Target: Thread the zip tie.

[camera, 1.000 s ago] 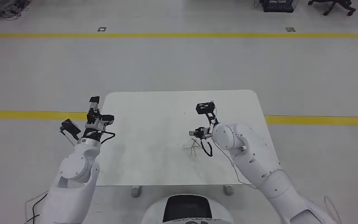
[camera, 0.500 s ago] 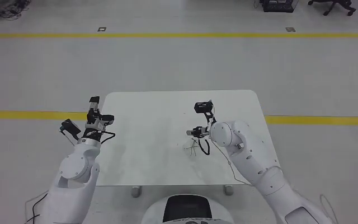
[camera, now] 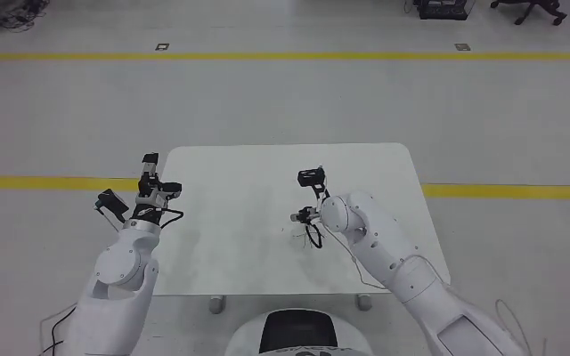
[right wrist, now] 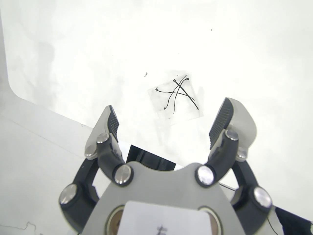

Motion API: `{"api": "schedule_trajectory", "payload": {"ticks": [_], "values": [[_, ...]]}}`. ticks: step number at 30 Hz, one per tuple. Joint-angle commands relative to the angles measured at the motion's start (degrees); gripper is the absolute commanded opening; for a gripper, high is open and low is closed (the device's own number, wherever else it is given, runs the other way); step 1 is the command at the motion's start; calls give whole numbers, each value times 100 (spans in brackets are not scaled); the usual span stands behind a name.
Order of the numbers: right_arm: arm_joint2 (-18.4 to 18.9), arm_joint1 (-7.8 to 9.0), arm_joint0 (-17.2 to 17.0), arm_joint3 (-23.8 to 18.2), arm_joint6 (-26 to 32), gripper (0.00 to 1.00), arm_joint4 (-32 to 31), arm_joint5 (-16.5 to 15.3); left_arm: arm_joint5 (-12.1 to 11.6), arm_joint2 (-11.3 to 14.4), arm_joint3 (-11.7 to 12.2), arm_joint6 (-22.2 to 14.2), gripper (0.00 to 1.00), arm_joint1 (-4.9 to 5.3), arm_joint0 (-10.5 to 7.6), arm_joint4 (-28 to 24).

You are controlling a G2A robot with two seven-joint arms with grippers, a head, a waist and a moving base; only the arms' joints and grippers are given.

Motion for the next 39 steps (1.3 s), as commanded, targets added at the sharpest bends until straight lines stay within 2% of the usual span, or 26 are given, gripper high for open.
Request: {"api": "schedule_trajectory", "payload": {"ticks": [1,4,15,24,34,39], "values": [[-47,-124,106,273,75,100,-54,0,0,0,0,0,100,0,0,0],[-134,-287,214,467,166,100,-82,0,0,0,0,0,100,0,0,0],[-130,-287,177,535,103,100,-100,0,0,0,0,0,100,0,0,0],[-226,-472,354,932,543,100,-360,0,0,0,0,0,100,0,0,0],[-254,-478,365,937,559,100,-382,-2,0,0,0,0,100,0,0,0],[-416,-534,396,1171,518,100,-351,-103,0,0,0,0,100,0,0,0]]}}
